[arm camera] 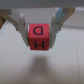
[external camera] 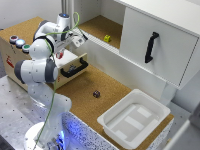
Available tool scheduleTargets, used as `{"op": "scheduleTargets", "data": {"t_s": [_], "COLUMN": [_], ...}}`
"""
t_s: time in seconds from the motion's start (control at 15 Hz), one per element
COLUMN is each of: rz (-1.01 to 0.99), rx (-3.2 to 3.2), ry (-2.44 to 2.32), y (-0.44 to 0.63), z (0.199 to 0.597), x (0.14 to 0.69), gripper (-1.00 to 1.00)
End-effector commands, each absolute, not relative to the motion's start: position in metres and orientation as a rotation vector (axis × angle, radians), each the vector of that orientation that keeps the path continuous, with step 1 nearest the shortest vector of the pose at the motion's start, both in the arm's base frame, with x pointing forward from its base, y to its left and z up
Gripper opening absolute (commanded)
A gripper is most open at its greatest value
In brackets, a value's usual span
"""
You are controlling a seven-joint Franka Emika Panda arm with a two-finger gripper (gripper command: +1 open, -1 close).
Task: Go towards the drawer and place the pink object
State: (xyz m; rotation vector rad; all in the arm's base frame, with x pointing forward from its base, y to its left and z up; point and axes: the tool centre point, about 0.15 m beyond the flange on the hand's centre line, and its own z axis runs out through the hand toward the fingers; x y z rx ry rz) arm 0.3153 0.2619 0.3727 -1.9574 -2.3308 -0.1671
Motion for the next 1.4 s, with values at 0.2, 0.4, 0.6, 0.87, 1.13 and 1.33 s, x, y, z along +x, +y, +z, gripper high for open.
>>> {"op": "scheduleTargets", "data": {"t_s": [0.2, 0.4, 0.6, 0.87, 1.13, 1.33], "rz": [-0.130, -0.119, -0.138, -0.157, -0.231, -0.260], "rx": [-2.073, -2.075, -2.077, -2.073, -2.048, -2.040], "ry": [-2.220, -2.237, -2.252, -2.244, -2.249, -2.234], "y": [0.264, 0.269, 0.273, 0.272, 0.280, 0.284], "z": [0.330, 0.336, 0.345, 0.350, 0.372, 0.394], "x": [0.342, 0.350, 0.356, 0.350, 0.349, 0.356], "gripper": [-1.00, -1.00, 1.00, 1.00, 1.00, 1.00]}}
